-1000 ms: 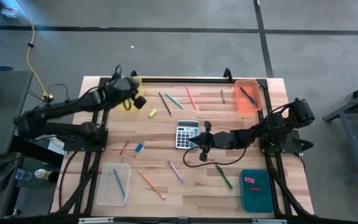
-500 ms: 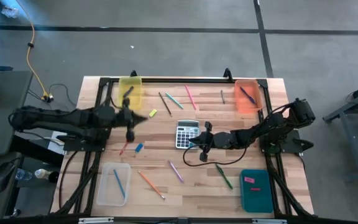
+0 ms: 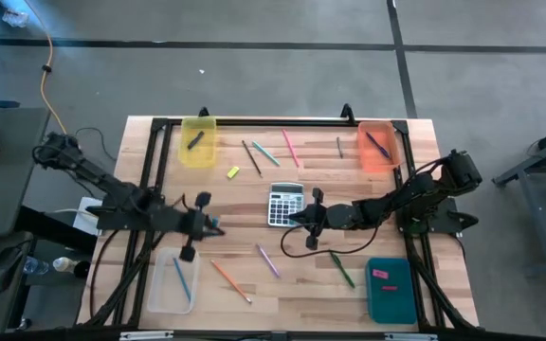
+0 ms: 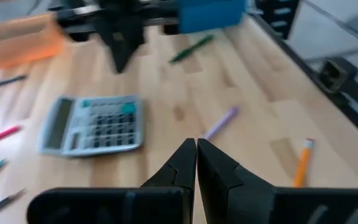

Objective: Sort crayons/erasers/pens/pencils in bins
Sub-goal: Put the yellow pencil into the transparent bin

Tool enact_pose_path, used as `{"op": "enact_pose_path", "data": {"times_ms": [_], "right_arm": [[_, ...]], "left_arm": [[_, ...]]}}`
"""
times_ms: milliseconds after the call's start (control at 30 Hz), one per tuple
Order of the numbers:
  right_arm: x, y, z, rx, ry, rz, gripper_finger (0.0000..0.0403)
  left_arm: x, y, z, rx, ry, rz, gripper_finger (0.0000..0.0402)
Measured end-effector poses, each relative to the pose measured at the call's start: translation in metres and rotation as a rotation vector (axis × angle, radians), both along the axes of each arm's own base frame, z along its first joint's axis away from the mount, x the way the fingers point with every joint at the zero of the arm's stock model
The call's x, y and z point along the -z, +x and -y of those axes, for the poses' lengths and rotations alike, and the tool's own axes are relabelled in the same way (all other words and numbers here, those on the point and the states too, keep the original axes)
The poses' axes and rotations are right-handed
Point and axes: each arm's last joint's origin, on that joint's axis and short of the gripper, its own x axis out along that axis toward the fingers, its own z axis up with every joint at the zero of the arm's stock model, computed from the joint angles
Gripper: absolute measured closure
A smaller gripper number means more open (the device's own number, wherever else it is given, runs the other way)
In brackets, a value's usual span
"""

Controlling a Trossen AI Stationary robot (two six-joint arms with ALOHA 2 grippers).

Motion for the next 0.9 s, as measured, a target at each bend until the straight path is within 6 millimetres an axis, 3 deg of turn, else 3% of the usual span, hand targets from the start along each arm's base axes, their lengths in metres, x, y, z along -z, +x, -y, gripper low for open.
{"op": "enact_pose_path", "data": {"times_ms": [300, 633, 900], "right_arm": [[0.001, 0.000, 0.000, 0.001, 0.000, -0.010, 0.0388], [0.002, -0.001, 0.000, 0.002, -0.002, -0.025, 0.0388], [0.003, -0.001, 0.000, 0.007, 0.010, -0.028, 0.0387]], "left_arm": [[-0.001, 0.032, 0.053, 0.045, 0.035, -0.249, 0.0371], [0.030, 0.069, 0.097, 0.182, 0.136, -0.478, 0.0321], [0.057, 0.092, 0.121, 0.254, 0.198, -0.583, 0.0306]]}}
